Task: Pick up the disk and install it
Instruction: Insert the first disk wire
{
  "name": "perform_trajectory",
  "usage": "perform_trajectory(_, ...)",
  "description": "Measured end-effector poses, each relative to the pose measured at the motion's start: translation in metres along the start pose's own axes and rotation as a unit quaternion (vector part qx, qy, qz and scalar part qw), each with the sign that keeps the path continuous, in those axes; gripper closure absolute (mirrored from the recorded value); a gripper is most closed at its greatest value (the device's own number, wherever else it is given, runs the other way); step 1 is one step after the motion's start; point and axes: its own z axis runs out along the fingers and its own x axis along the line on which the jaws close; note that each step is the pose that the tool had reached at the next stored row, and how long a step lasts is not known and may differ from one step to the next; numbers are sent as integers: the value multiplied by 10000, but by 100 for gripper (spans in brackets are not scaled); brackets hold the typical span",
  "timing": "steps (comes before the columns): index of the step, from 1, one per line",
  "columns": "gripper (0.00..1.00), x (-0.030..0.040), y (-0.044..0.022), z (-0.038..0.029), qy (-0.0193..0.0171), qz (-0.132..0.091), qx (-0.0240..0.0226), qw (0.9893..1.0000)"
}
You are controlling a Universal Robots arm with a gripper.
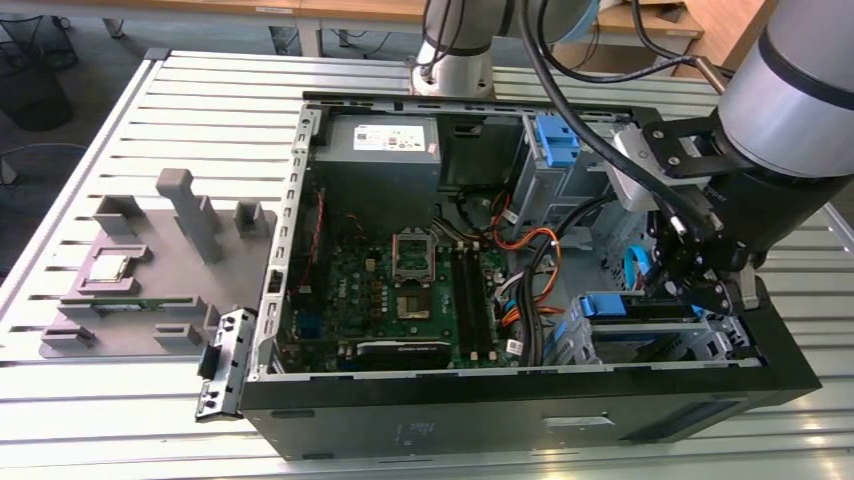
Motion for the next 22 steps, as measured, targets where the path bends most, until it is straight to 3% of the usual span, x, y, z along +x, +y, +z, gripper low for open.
perform_trajectory(22,84,9,18,53,-10,1,4,10000)
